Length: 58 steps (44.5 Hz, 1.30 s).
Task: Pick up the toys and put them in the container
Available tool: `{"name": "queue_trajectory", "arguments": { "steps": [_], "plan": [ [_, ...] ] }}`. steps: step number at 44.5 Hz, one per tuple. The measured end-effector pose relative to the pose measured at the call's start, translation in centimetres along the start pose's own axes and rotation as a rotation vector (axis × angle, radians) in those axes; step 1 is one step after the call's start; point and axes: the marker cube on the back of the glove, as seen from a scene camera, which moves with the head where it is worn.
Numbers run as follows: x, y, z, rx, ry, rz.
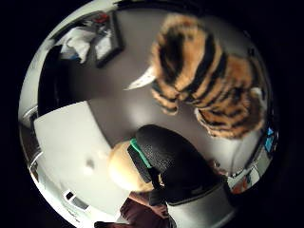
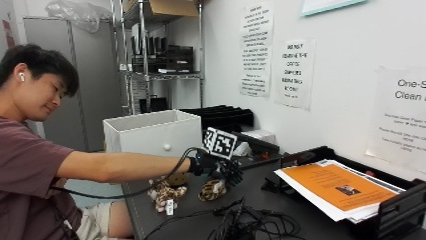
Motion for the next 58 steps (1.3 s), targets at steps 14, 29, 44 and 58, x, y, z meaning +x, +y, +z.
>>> {"name": "queue_trajectory", "arguments": {
  "steps": [14, 29, 44, 58],
  "plan": [
    [-1.0, -0.8, 3.8, 0.187, -0.042, -0.221],
    [-1.4, -0.4, 1.3, 0.143, -0.132, -0.258],
    [-1.0, 8.8, -16.9, 0.35, -0.178, -0.386],
    [-7.7, 20.2, -30.0, 0.543, -0.109, -0.549]
  ]
}}
